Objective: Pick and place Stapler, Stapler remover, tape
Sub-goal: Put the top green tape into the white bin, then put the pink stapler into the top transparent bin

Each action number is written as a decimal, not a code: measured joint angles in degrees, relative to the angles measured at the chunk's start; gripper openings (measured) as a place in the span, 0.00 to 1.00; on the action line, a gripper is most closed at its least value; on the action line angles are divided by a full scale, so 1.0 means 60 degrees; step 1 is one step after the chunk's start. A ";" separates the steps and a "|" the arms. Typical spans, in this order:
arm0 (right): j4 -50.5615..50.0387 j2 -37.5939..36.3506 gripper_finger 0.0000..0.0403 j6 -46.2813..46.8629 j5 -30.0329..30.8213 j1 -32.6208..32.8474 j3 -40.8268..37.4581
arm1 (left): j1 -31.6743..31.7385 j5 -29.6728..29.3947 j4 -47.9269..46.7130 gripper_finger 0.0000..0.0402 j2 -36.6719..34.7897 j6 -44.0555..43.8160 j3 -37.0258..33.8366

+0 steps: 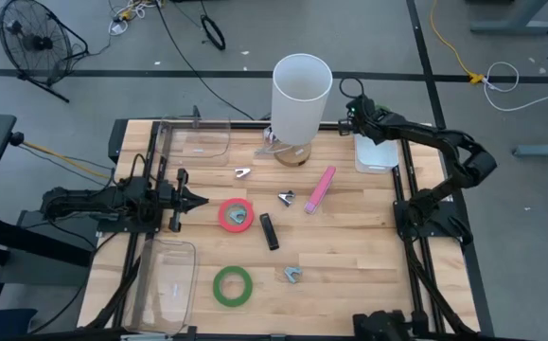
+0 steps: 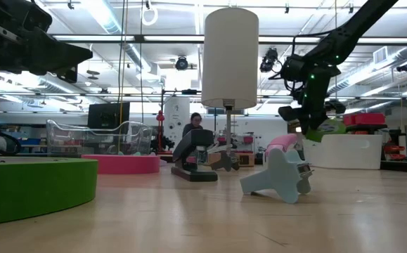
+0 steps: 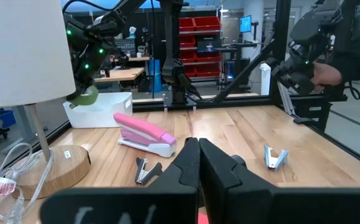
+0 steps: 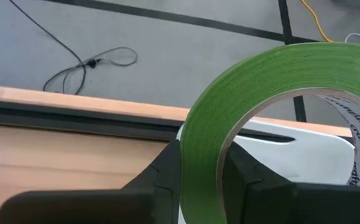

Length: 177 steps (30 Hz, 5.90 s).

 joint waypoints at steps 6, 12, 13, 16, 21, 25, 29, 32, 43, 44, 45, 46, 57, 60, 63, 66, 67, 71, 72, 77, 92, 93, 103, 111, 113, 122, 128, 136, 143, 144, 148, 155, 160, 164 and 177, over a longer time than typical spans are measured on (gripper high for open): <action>0.0075 0.0000 0.20 -0.0029 -0.0056 0.0004 -0.0003 | -0.0002 0.0000 -0.0001 0.01 -0.0002 -0.0001 -0.0002; 0.0065 0.0000 0.34 -0.0006 0.0046 0.0004 0.0000 | 0.0000 0.0000 -0.0001 0.01 0.0000 0.0001 0.0000; 0.0052 0.0000 0.37 -0.0004 0.0046 0.0004 -0.0003 | 0.0001 0.0000 -0.0003 0.01 -0.0003 -0.0002 -0.0003; -0.0019 0.0000 0.43 -0.0007 0.0085 0.0004 -0.0002 | 0.0001 0.0000 0.0000 0.01 -0.0003 -0.0002 -0.0001; -0.0204 0.0000 0.50 -0.0004 0.0134 0.0004 -0.0003 | 0.0001 0.0000 -0.0003 0.01 0.0000 -0.0002 0.0000; -0.0616 0.0000 0.54 0.0140 0.0327 0.0004 -0.0002 | 0.0001 0.0000 0.0000 0.01 0.0000 0.0001 -0.0001; -0.1049 0.0000 0.57 0.0774 0.0332 0.0004 -0.0002 | 0.0001 0.0000 0.0000 0.01 0.0000 -0.0002 -0.0003; -0.1130 -0.0016 0.57 0.1122 0.0260 0.0004 -0.0003 | -0.0002 0.0000 -0.0003 0.01 0.0000 -0.0002 -0.0001; -0.1120 -0.0894 0.57 0.1246 -0.0310 0.0007 -0.0001 | 0.0000 0.0002 -0.0003 0.01 -0.0002 0.0001 0.0000; -0.1120 -0.1053 0.57 0.1244 -0.0319 0.0007 -0.0003 | 0.0000 0.0000 0.0001 0.01 0.0000 -0.0001 -0.0004; -0.1120 -0.1227 0.57 0.1241 -0.0384 0.0006 -0.0003 | 0.0001 0.0000 -0.0003 0.01 0.0000 0.0001 -0.0004; -0.1116 -0.1411 0.57 0.1235 -0.0503 0.0005 -0.0001 | 0.0000 0.0000 -0.0002 0.01 -0.0003 0.0000 -0.0003; -0.1297 -0.3234 0.57 -0.0359 -0.3006 0.0309 0.0000 | -0.0001 0.0000 -0.0003 0.01 -0.0003 0.0000 -0.0002; -0.1619 -0.3643 0.57 -0.0703 -0.3303 0.0585 -0.0003 | -0.0001 0.0000 -0.0003 0.01 0.0000 0.0001 -0.0003; -0.1921 -0.4030 0.57 -0.0827 -0.3346 0.0948 -0.0003 | 0.0001 0.0000 0.0001 0.01 0.0000 0.0001 -0.0004; -0.2057 -0.4323 0.57 -0.1069 -0.3717 0.1339 0.0000 | -0.0001 0.0000 -0.0001 0.01 -0.0001 0.0000 -0.0001; -0.2101 -0.4389 0.57 -0.1106 -0.3892 0.1476 -0.0003 | 0.0000 0.0000 0.0001 0.01 -0.0002 -0.0001 -0.0001; -0.2335 -0.4473 0.57 -0.1454 -0.4446 0.1991 -0.0002 | 0.0001 0.0000 -0.0003 0.01 0.0000 -0.0003 0.0000; -0.2421 -0.4473 0.57 -0.1590 -0.4546 0.2126 -0.0003 | 0.0001 0.0000 0.0001 0.01 0.0000 0.0000 -0.0002; -0.2682 -0.4470 0.57 -0.2184 -0.5066 0.2790 -0.0003 | -0.0001 0.0000 -0.0001 0.01 -0.0002 0.0000 -0.0002; -0.2400 -0.4470 0.57 -0.3052 -0.7476 0.5001 -0.0003 | -0.0001 0.0000 0.0000 0.01 0.0000 -0.0002 -0.0001; -0.2321 -0.4470 0.57 -0.3204 -0.7644 0.5170 -0.0003 | 0.0001 0.0000 -0.0003 0.01 0.0000 0.0001 -0.0001; -0.1514 -0.4466 0.57 -0.6286 -0.8449 0.6639 -0.0003 | -0.0002 0.0000 -0.0001 0.01 -0.0001 -0.0001 -0.0002; -0.1362 -0.4459 0.57 -0.7972 -0.7005 0.7358 -0.0003 | 0.0001 0.0000 -0.0003 0.01 0.0000 0.0001 0.0000; -0.1210 -0.4459 0.57 -0.7990 -0.6390 0.7494 -0.0003 | 0.0001 0.0002 -0.0001 0.01 0.0000 -0.0003 -0.0002; -0.1637 -0.4399 0.62 -0.7749 -0.4098 0.8004 -0.0003 | 0.0001 0.0000 0.0001 0.01 -0.0002 0.0000 -0.0002; -0.2037 -0.4057 0.68 -0.7963 -0.3592 0.8164 0.0301 | -0.0002 0.0000 -0.0002 0.01 -0.0004 0.0000 0.0000; -0.3990 -0.2920 0.68 -0.8849 -0.3875 0.8161 0.1847 | 0.0000 0.0000 -0.0003 0.01 -0.0002 -0.0001 0.0000; -0.3968 -0.1650 0.66 -1.0646 -0.2489 0.8283 0.2471 | 0.0000 0.0001 -0.0003 0.01 -0.0002 -0.0001 -0.0001; -0.3747 -0.1478 0.66 -1.0939 -0.2069 0.8300 0.2493 | -0.0002 0.0000 -0.0003 0.01 -0.0003 0.0000 -0.0002; -0.2747 -0.0896 0.66 -1.1968 -0.0198 0.8360 0.2507 | 0.0001 0.0000 -0.0003 0.01 -0.0004 0.0001 0.0000; -0.2049 -0.0298 0.66 -1.2398 0.0390 0.8466 0.2511 | 0.0001 0.0000 -0.0003 0.01 0.0000 0.0001 -0.0002; -0.2144 -0.0261 0.64 -1.3026 -0.0067 0.8601 0.2564 | 0.0001 0.0001 -0.0003 0.01 0.0000 -0.0002 -0.0004; -0.2959 -0.0259 0.62 -1.2895 -0.0174 0.8592 0.3187 | -0.0002 0.0000 -0.0003 0.01 -0.0004 0.0001 0.0000; -0.5096 -0.0270 0.61 -1.0242 -0.3867 0.8161 0.4512 | 0.0000 0.0000 -0.0003 0.01 -0.0003 -0.0001 -0.0001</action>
